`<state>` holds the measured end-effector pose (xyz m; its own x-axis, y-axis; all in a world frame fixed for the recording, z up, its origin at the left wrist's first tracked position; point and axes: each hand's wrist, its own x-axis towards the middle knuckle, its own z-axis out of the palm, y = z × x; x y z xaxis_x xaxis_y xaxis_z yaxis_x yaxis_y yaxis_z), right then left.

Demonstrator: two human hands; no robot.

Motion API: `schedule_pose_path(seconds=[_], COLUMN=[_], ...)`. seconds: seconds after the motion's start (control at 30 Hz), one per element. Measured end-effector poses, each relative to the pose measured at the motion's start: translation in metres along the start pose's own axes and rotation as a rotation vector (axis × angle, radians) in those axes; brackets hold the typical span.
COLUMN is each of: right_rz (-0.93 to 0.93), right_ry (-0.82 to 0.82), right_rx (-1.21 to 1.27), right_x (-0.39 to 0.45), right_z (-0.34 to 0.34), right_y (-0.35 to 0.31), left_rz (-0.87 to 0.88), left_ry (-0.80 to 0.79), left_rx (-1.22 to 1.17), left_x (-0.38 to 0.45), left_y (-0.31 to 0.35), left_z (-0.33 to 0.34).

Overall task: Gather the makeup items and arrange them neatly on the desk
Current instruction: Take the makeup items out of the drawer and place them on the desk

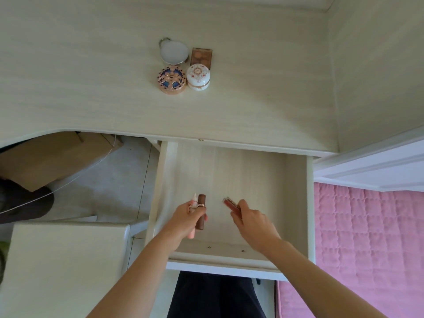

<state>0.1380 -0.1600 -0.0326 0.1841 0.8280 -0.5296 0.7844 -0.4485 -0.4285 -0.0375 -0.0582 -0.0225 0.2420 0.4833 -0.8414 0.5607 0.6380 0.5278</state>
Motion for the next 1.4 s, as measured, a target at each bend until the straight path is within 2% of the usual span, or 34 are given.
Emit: schedule_pose_path(seconds=[0.33, 0.6, 0.83, 1.2, 1.4], right_rz=[0.074, 0.224, 0.272, 0.296, 0.310], right_ry=[0.096, 0.147, 0.133, 0.163, 0.226], right_rx=[0.392, 0.726, 1.002, 1.163, 1.040], right_x=[-0.022, -0.004, 0.038, 0.139, 0.183], right_z=[-0.053, -0.098, -0.156, -0.230, -0.251], right_y=[-0.012, -0.027, -0.048, -0.064, -0.061], left_rz=[0.133, 0.200, 0.274, 0.334, 0.406], left_ry=[0.041, 0.055, 0.140, 0.174, 0.196], left_rx=[-0.290, -0.369, -0.235, -0.020, 0.183], left_x=[-0.051, -0.052, -0.022, 0.045, 0.073], left_y=[0.043, 0.093, 0.166, 0.283, 0.317], left_z=[0.032, 0.036, 0.023, 0.013, 0.017])
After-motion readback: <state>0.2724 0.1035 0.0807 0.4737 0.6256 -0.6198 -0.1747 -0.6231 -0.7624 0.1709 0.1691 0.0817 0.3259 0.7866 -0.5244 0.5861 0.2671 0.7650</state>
